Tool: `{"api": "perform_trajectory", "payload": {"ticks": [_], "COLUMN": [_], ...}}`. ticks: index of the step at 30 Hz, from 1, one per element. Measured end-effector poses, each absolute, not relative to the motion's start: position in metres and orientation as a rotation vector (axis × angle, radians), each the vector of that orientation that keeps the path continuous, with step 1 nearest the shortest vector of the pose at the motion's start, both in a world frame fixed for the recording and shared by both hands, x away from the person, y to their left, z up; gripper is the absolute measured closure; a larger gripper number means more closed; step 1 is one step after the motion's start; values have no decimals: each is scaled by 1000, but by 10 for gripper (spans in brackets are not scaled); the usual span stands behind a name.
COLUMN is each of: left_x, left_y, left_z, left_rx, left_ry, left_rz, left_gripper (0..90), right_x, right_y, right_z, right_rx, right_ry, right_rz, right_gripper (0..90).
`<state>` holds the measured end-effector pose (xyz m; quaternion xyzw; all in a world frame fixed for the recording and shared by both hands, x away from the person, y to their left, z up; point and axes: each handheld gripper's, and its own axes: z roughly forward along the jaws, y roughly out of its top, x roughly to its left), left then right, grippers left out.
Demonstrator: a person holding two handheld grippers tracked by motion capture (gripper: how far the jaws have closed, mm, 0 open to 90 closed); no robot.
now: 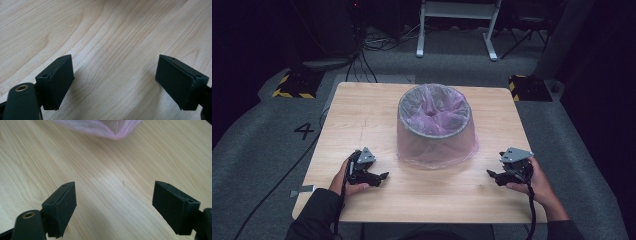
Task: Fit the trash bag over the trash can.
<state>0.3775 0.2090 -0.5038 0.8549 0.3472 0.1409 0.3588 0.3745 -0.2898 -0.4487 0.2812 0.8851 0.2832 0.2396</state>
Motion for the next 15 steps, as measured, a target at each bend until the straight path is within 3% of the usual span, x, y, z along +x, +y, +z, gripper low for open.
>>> {"api": "perform_trajectory", "payload": {"ticks": [15], "left_x": [377], "left_y": [209], "left_z": [-504], "left_rx": [2205], "left_ry": [895], "left_rz": [364], "left_gripper": [149], "right_x": [372], "right_y": [-303], "right_z": [-482], "right_rx": [835], "right_ry": [2466], "right_rz": [732], "right_gripper": [186]}}
